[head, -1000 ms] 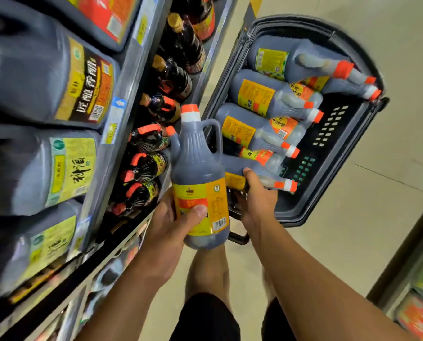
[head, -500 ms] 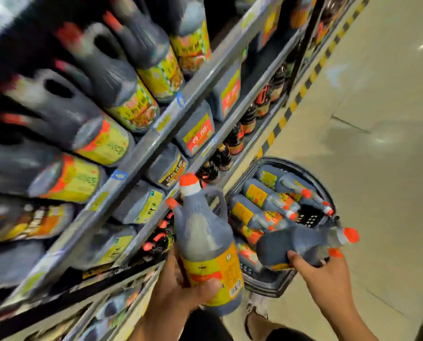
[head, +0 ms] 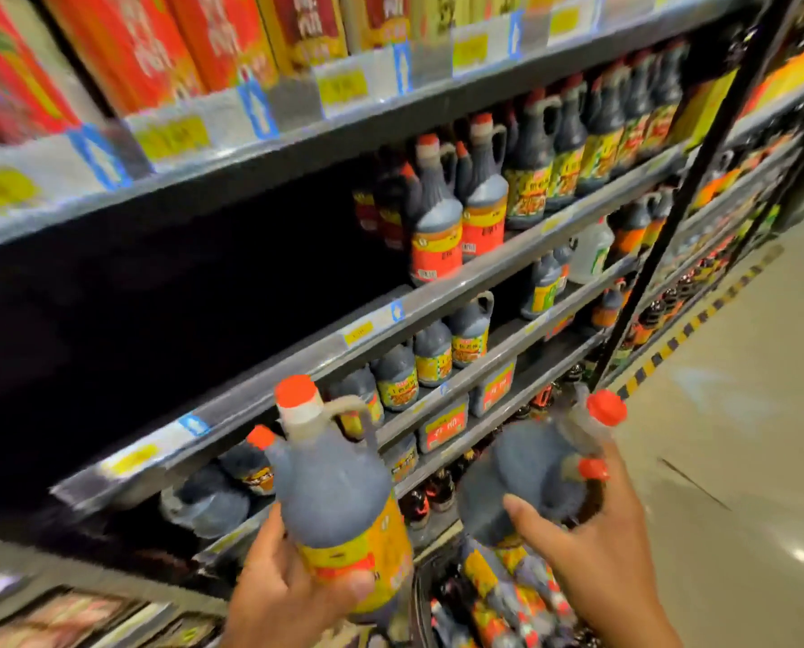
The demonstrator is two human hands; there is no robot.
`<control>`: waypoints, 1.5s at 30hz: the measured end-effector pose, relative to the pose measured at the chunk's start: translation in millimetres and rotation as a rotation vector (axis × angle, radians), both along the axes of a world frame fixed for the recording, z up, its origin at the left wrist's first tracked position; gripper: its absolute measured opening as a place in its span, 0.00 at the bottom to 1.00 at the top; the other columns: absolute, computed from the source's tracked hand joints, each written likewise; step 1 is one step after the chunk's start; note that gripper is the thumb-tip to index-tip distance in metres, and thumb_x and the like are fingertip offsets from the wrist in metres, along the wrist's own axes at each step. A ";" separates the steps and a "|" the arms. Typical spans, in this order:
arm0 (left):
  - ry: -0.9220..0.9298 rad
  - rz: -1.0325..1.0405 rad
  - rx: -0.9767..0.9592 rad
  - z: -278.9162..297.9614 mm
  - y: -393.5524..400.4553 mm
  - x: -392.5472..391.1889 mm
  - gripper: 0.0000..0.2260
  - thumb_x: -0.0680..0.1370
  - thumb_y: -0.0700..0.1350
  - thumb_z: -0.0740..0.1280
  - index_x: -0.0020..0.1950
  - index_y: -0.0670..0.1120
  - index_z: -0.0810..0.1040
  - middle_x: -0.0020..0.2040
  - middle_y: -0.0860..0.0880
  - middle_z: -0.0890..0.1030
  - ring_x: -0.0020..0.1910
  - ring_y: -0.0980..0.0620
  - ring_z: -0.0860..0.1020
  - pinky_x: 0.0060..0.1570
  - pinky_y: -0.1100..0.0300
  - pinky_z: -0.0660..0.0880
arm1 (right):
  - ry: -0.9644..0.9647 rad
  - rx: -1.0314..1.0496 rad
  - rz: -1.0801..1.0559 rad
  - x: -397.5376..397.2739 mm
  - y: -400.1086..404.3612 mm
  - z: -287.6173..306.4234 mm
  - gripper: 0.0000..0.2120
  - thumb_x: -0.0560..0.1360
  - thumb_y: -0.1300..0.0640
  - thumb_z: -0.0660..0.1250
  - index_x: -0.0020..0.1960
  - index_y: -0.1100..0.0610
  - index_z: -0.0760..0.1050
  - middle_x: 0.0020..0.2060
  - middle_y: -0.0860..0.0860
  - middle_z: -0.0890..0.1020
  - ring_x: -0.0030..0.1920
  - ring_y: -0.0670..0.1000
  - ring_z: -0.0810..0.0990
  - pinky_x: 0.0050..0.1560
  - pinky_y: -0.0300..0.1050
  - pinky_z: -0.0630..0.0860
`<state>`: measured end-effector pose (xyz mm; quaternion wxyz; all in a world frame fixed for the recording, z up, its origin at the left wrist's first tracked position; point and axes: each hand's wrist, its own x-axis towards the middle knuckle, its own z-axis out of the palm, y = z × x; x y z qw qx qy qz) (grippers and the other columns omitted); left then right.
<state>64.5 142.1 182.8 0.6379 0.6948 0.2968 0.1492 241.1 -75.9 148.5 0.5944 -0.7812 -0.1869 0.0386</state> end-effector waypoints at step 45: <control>0.065 0.567 0.206 46.9 205.8 56.3 0.40 0.59 0.51 0.85 0.65 0.61 0.69 0.66 0.51 0.81 0.63 0.47 0.82 0.65 0.42 0.80 | -0.158 -0.193 0.264 38.2 366.4 102.3 0.51 0.61 0.45 0.85 0.78 0.55 0.66 0.65 0.58 0.73 0.67 0.64 0.74 0.70 0.55 0.73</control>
